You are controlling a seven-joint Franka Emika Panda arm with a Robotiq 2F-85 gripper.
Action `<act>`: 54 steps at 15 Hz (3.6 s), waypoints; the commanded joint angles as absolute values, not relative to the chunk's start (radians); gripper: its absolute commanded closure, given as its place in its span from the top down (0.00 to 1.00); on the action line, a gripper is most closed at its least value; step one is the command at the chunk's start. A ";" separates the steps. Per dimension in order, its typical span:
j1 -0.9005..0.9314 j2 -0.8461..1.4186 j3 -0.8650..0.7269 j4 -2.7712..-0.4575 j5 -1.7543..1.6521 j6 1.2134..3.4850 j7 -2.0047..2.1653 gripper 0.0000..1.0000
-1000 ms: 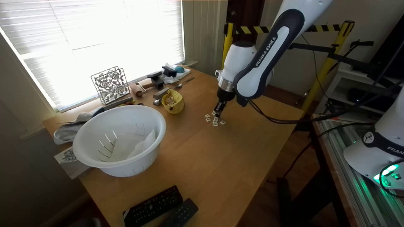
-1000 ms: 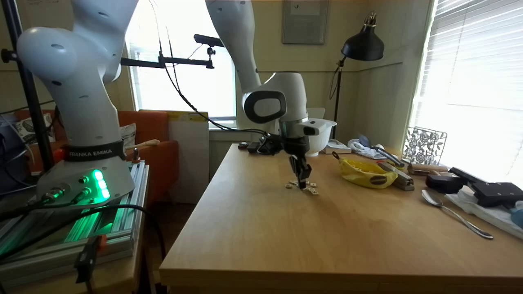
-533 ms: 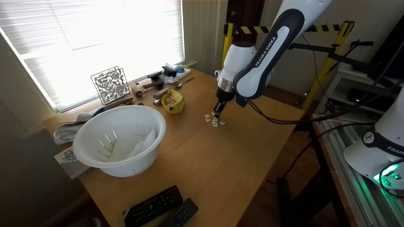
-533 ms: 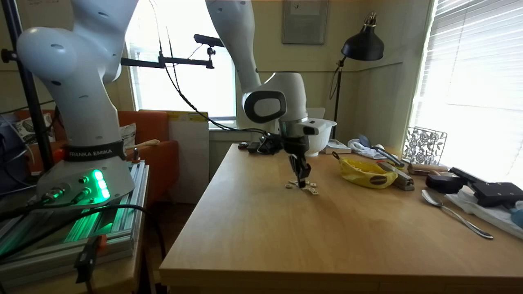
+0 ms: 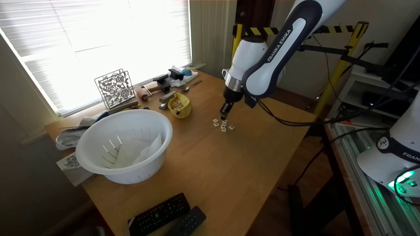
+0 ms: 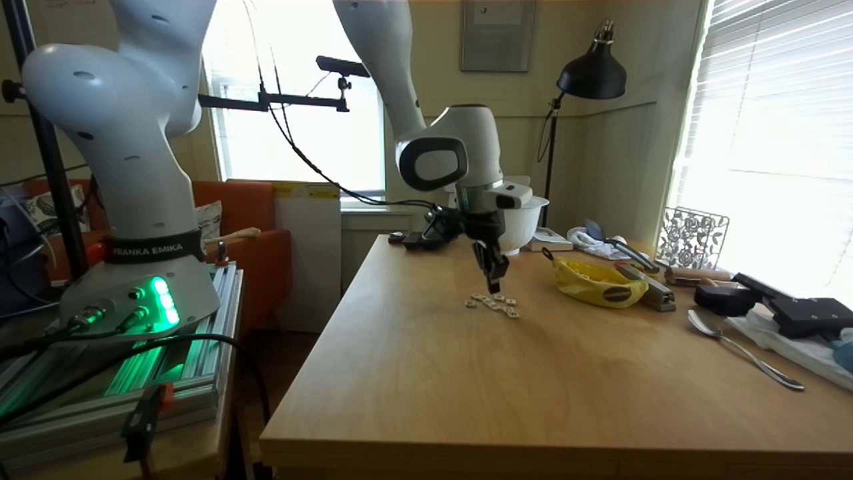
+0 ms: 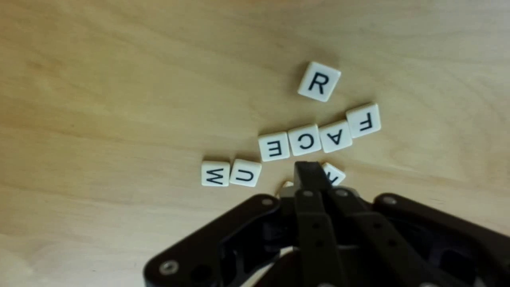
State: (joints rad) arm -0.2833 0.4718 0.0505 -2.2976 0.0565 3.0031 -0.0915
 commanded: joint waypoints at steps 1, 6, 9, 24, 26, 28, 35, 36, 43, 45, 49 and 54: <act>-0.324 0.421 0.092 -2.333 0.077 2.927 -0.159 0.00; -0.310 0.414 0.067 -2.332 0.073 2.849 -0.212 0.00; -0.306 0.421 0.062 -2.336 0.076 2.830 -0.228 0.00; -0.284 0.478 -0.016 -2.312 0.051 2.846 -0.221 0.00; -0.295 0.473 -0.009 -2.311 0.061 2.837 -0.231 0.00; -0.308 0.458 0.011 -2.319 0.075 2.835 -0.247 0.00; -0.336 0.431 0.085 -2.333 0.104 2.845 -0.302 0.00; -0.342 0.434 0.097 -2.333 0.113 2.847 -0.313 0.00; -0.363 0.459 0.128 -2.324 0.135 2.856 -0.361 0.00; -0.361 0.468 0.124 -2.322 0.131 2.858 -0.364 0.00; -0.361 0.489 0.115 -2.311 0.123 2.871 -0.357 0.00; -0.343 0.512 0.066 -2.291 0.092 2.889 -0.330 0.00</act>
